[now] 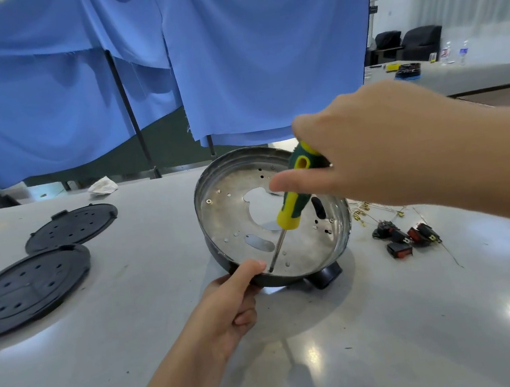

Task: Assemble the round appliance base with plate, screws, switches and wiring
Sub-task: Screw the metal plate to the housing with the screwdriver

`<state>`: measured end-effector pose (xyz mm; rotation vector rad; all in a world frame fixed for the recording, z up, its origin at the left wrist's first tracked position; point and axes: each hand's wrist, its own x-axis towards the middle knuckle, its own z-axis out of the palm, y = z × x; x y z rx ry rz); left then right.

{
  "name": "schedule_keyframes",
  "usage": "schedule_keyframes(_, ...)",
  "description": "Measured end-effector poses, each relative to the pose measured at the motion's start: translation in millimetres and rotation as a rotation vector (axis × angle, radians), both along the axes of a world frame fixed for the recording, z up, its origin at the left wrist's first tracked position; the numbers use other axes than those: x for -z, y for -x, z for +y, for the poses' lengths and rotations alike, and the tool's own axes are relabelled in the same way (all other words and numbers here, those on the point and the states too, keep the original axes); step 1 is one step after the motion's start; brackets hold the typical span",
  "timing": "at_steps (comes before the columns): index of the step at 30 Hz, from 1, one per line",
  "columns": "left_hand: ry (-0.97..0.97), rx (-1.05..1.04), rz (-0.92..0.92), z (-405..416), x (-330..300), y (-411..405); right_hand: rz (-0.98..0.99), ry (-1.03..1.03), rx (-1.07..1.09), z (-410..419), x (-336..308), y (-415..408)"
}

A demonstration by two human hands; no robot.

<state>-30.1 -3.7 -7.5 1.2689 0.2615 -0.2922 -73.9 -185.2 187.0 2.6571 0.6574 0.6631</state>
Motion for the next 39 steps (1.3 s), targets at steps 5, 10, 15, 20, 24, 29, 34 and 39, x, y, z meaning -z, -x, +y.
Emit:
schedule_keyframes(5, -0.005, 0.004, 0.003, 0.4, -0.2, 0.0, 0.217, -0.152, -0.094, -0.3, 0.9, 2.2)
schedule_keyframes(10, -0.02, 0.001, 0.0, -0.6, -1.6, 1.2, -0.014, 0.048, 0.006, 6.2, -3.7, 6.2)
schedule_keyframes(15, -0.017, 0.004, -0.009, -0.5, -1.2, 1.2, 0.253, -0.157, -0.057, 2.9, -1.2, 8.3)
schedule_keyframes(20, -0.013, -0.002, -0.018, -1.0, -0.3, 1.0, 0.104, -0.048, -0.014, 5.7, -3.1, 6.4)
schedule_keyframes(24, -0.002, 0.0, -0.014, 0.0, -0.2, 0.6, 0.099, -0.008, 0.017, 2.0, -2.3, 6.4)
schedule_keyframes(29, -0.002, 0.003, -0.014, -0.6, 0.6, 0.3, 0.323, -0.231, -0.047, 5.4, -1.9, 9.3)
schedule_keyframes(34, -0.006, 0.003, -0.011, -0.3, 0.1, 1.2, 0.015, 0.0, 0.065, 5.3, -3.5, 3.6)
schedule_keyframes(39, -0.006, -0.002, -0.011, -0.6, 0.4, 0.1, 0.408, -0.267, 0.021, 1.6, -4.6, 3.4)
